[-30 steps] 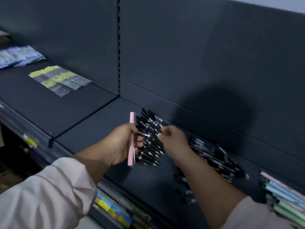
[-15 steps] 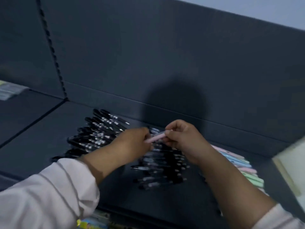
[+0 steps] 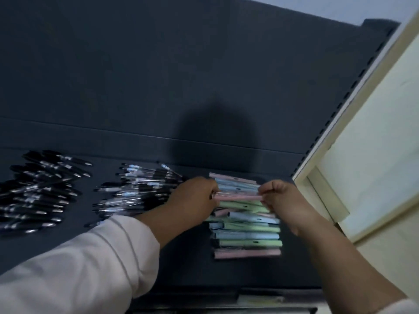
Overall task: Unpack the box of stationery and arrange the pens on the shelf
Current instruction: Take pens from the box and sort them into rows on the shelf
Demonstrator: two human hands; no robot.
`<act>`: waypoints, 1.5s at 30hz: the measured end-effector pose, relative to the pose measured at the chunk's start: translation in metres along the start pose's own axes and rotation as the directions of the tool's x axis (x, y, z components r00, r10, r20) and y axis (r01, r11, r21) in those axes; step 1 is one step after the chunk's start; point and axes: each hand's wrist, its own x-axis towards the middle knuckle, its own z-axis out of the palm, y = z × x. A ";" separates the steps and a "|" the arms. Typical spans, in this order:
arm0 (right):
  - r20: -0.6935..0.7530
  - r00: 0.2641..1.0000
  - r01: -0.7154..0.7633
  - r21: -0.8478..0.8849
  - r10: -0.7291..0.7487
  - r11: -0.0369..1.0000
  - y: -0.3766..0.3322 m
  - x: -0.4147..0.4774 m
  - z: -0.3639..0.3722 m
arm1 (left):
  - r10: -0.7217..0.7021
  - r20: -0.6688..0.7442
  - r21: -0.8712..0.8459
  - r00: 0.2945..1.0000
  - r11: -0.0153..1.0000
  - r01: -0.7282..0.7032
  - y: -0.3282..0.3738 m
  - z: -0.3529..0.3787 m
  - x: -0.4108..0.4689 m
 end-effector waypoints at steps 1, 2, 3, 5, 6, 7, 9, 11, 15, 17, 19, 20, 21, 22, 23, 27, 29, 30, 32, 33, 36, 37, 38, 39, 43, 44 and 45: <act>-0.022 0.999 0.022 -0.069 -0.023 0.997 0.005 0.000 -0.004 | 0.002 0.004 0.018 1.000 1.000 -0.002 0.003 0.006 0.002; -0.039 0.998 0.041 -0.139 -0.047 0.989 0.010 0.000 -0.007 | -0.002 0.005 0.038 1.000 0.999 0.002 0.005 0.011 0.004; -0.047 0.996 0.060 -0.214 -0.071 0.975 0.014 0.001 -0.009 | -0.014 0.005 0.052 1.000 0.999 0.014 0.007 0.015 0.005; -0.040 0.989 0.115 -0.375 -0.140 0.920 0.019 0.001 -0.009 | -0.043 0.009 0.067 0.999 0.997 0.042 0.009 0.021 0.006; -0.035 0.981 0.158 -0.441 -0.193 0.884 0.020 0.001 -0.007 | -0.057 0.006 0.072 0.998 0.996 0.057 0.009 0.022 0.005; -0.032 0.966 0.209 -0.492 -0.258 0.845 0.020 0.001 -0.004 | -0.073 -0.003 0.076 0.997 0.994 0.073 0.008 0.022 0.003; -0.009 0.928 0.303 -0.563 -0.372 0.769 0.015 -0.001 0.007 | -0.089 -0.049 0.078 0.995 0.993 0.092 0.005 0.021 -0.004; 0.047 0.907 0.360 -0.599 -0.418 0.716 0.006 -0.003 0.019 | -0.096 -0.105 0.070 0.990 0.992 0.104 0.000 0.016 -0.013; 0.158 0.849 0.480 -0.631 -0.505 0.610 -0.011 -0.008 0.048 | -0.155 -0.169 0.137 0.973 0.974 0.179 -0.017 -0.002 -0.037; 0.210 0.820 0.535 -0.612 -0.533 0.583 -0.021 -0.012 0.064 | -0.183 -0.210 0.155 0.960 0.963 0.218 -0.029 -0.013 -0.051; 0.253 0.796 0.580 -0.582 -0.550 0.570 -0.034 -0.017 0.082 | -0.224 -0.245 0.158 0.943 0.951 0.267 -0.040 -0.025 -0.069; 0.276 0.779 0.605 -0.566 -0.563 0.560 -0.040 -0.021 0.091 | -0.247 -0.260 0.160 0.933 0.942 0.294 -0.047 -0.032 -0.079; 0.301 0.762 0.630 -0.550 -0.573 0.549 -0.048 -0.026 0.101 | -0.268 -0.276 0.162 0.923 0.934 0.320 -0.053 -0.039 -0.090; 0.325 0.745 0.653 -0.532 -0.583 0.538 -0.055 -0.031 0.112 | -0.284 -0.297 0.163 0.912 0.926 0.342 -0.061 -0.045 -0.101; 0.344 0.728 0.675 -0.513 -0.593 0.530 -0.063 -0.038 0.123 | -0.302 -0.318 0.159 0.899 0.917 0.365 -0.068 -0.052 -0.113; 0.407 0.659 0.749 -0.434 -0.633 0.501 -0.096 -0.071 0.176 | -0.381 -0.418 0.106 0.825 0.881 0.461 -0.098 -0.083 -0.172; 0.463 0.607 0.794 -0.395 -0.646 0.462 -0.112 -0.092 0.208 | -0.428 -0.456 0.080 0.780 0.853 0.515 -0.113 -0.099 -0.211; 0.496 0.582 0.813 -0.376 -0.645 0.445 -0.119 -0.104 0.225 | -0.460 -0.466 0.067 0.756 0.834 0.548 -0.121 -0.107 -0.232; 0.555 0.536 0.844 -0.345 -0.636 0.411 -0.133 -0.131 0.261 | -0.524 -0.486 0.027 0.699 0.791 0.612 -0.138 -0.122 -0.278; 0.573 0.508 0.861 -0.322 -0.643 0.393 -0.140 -0.146 0.280 | -0.553 -0.502 -0.002 0.665 0.770 0.639 -0.147 -0.130 -0.303; 0.606 0.437 0.897 -0.238 -0.665 0.372 -0.160 -0.197 0.341 | -0.632 -0.536 -0.079 0.559 0.697 0.713 -0.175 -0.151 -0.379; 0.624 0.417 0.905 -0.215 -0.661 0.368 -0.165 -0.215 0.361 | -0.658 -0.542 -0.105 0.522 0.670 0.735 -0.183 -0.158 -0.405; 0.641 0.394 0.913 -0.193 -0.659 0.359 -0.169 -0.232 0.381 | -0.679 -0.550 -0.129 0.486 0.644 0.754 -0.192 -0.164 -0.430; 0.655 0.371 0.922 -0.174 -0.658 0.346 -0.174 -0.250 0.401 | -0.699 -0.556 -0.154 0.450 0.618 0.771 -0.199 -0.169 -0.455; 0.722 0.325 0.919 -0.089 -0.610 0.384 -0.187 -0.319 0.476 | -0.775 -0.556 -0.263 0.300 0.507 0.821 -0.227 -0.186 -0.552; 0.736 0.319 0.908 -0.056 -0.597 0.415 -0.190 -0.336 0.493 | -0.792 -0.553 -0.302 0.257 0.479 0.825 -0.233 -0.189 -0.573; 0.754 0.317 0.892 -0.030 -0.576 0.452 -0.193 -0.351 0.508 | -0.807 -0.551 -0.339 0.211 0.448 0.827 -0.239 -0.192 -0.594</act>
